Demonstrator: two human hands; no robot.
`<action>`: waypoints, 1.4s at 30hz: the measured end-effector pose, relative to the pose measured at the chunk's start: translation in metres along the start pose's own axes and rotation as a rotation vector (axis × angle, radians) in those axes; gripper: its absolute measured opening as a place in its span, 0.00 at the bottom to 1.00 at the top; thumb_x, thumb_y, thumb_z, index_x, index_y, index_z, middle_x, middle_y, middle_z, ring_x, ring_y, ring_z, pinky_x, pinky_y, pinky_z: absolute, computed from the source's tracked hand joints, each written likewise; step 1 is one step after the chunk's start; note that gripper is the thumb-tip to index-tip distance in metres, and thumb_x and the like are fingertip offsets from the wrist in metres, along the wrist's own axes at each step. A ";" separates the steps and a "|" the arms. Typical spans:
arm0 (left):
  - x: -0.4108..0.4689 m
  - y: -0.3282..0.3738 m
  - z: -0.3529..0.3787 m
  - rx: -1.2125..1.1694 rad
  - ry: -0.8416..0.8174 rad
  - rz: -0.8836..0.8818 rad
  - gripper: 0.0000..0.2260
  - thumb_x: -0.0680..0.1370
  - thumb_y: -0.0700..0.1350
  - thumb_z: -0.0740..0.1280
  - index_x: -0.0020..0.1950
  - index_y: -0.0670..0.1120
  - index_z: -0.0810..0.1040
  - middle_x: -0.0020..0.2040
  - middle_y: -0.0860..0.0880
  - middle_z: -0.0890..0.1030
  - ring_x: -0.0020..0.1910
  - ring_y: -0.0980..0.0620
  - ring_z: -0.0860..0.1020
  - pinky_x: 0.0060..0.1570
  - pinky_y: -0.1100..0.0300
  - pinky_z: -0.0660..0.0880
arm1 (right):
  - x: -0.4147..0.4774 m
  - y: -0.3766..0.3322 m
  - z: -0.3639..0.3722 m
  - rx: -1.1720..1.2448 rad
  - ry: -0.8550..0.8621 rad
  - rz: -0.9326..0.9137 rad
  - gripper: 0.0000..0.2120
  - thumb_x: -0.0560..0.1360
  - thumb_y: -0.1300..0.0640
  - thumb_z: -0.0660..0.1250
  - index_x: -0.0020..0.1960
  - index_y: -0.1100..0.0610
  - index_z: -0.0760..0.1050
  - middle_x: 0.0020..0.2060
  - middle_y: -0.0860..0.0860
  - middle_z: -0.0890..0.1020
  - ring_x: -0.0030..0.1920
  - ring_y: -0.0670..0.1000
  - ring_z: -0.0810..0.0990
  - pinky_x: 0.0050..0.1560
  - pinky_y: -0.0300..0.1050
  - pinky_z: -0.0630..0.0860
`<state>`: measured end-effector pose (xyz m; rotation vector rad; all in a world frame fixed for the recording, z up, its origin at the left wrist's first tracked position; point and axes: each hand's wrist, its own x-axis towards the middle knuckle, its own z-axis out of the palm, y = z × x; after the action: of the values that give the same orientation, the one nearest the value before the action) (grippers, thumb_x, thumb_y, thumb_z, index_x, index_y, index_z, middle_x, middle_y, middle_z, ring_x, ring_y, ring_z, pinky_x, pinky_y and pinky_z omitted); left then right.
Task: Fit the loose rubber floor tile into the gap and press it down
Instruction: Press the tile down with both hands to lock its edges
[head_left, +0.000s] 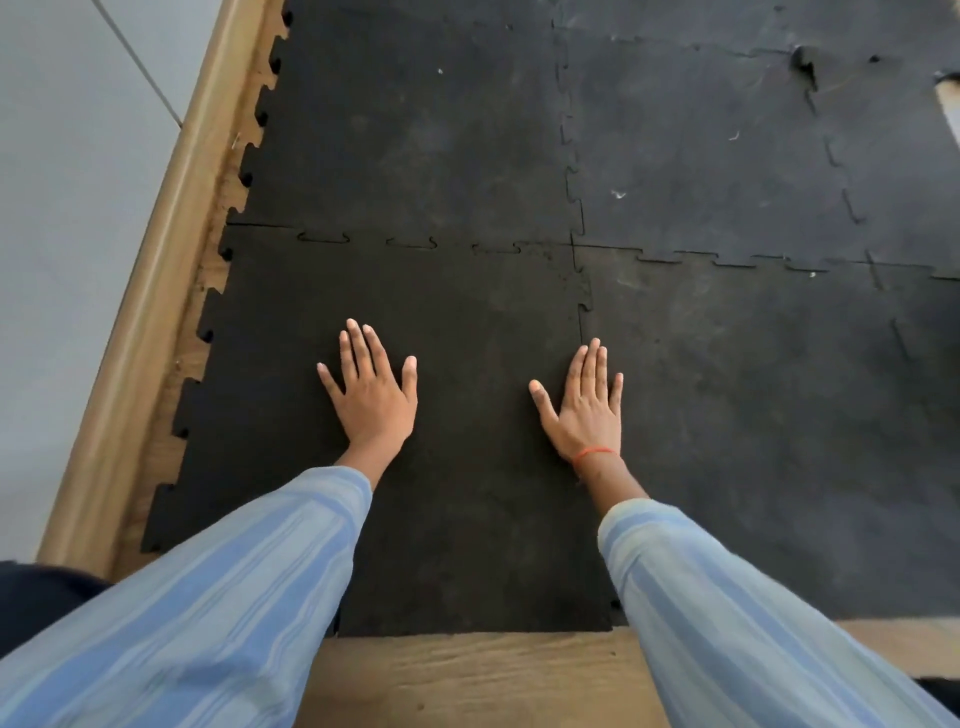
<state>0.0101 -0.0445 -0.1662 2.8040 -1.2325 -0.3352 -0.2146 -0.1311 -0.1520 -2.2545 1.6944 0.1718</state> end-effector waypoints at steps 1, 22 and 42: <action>-0.010 0.002 0.002 -0.002 0.000 0.028 0.32 0.81 0.60 0.45 0.79 0.41 0.46 0.80 0.43 0.46 0.78 0.46 0.47 0.74 0.39 0.47 | -0.014 0.001 0.005 -0.017 0.069 -0.018 0.41 0.76 0.33 0.43 0.77 0.61 0.41 0.78 0.56 0.44 0.78 0.51 0.40 0.77 0.54 0.39; -0.068 0.022 0.019 0.002 0.026 0.087 0.31 0.82 0.58 0.47 0.79 0.40 0.51 0.80 0.44 0.50 0.78 0.47 0.50 0.73 0.38 0.49 | -0.096 0.019 0.038 0.040 0.213 0.024 0.38 0.77 0.37 0.46 0.76 0.62 0.53 0.78 0.56 0.55 0.78 0.53 0.51 0.76 0.51 0.40; -0.073 0.000 0.020 -0.070 0.114 0.230 0.25 0.81 0.54 0.55 0.74 0.41 0.65 0.76 0.41 0.62 0.74 0.42 0.64 0.71 0.38 0.59 | -0.139 0.014 0.056 0.137 0.385 0.083 0.25 0.77 0.43 0.56 0.67 0.57 0.70 0.67 0.54 0.73 0.70 0.54 0.63 0.70 0.57 0.65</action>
<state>-0.0422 0.0095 -0.1732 2.5501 -1.4657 -0.1970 -0.2628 0.0101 -0.1678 -2.2190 1.9192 -0.3734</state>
